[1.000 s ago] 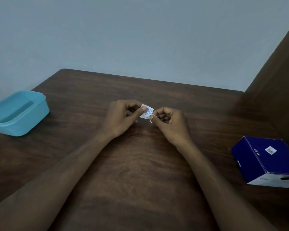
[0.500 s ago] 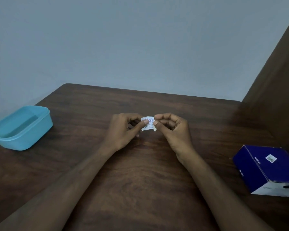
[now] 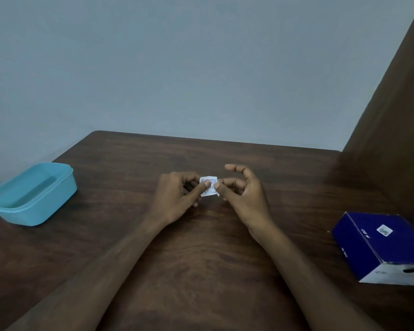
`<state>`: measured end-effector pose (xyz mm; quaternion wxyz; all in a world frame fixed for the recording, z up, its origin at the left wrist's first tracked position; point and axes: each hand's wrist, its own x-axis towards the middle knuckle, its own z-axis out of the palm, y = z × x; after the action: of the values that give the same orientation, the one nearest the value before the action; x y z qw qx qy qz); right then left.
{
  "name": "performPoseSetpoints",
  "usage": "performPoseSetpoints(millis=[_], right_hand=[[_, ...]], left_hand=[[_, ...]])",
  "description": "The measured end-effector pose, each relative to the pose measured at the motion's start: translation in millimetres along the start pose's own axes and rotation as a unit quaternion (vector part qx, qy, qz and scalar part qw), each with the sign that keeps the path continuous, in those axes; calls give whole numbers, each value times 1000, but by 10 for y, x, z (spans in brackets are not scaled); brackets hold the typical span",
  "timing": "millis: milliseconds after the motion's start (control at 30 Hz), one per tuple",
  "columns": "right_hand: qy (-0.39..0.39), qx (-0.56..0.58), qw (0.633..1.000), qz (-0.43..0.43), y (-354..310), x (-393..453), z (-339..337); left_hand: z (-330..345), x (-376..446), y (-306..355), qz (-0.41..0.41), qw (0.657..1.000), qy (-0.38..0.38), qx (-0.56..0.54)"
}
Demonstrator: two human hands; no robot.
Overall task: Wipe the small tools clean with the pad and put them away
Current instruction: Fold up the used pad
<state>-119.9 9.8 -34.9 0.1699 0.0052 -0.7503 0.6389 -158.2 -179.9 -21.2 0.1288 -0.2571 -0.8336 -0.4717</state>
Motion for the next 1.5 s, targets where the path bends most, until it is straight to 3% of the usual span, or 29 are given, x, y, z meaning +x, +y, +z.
performPoseSetpoints(millis=[367,633,933,1200,1367,1500], right_hand=[[27,-7,1000,4,-11,-14,5],[-4,-61,998,-6,8,-27,-34],[3,76,996,50,-51,1,-41],[36,-55,998,19,7,-16,3],[63,-14,997,35,-21,-3,-9],[38,-11,999,20,-22,-15,15]], left_hand=[[-15,-1,20,-10,1000,-5,1],[-20,-20,32,22,1000,6,21],[4,-14,9,20,999,14,31],[-16,-32,33,47,998,20,29],[-15,-31,42,34,999,11,36],[-9,-32,49,37,998,2,44]])
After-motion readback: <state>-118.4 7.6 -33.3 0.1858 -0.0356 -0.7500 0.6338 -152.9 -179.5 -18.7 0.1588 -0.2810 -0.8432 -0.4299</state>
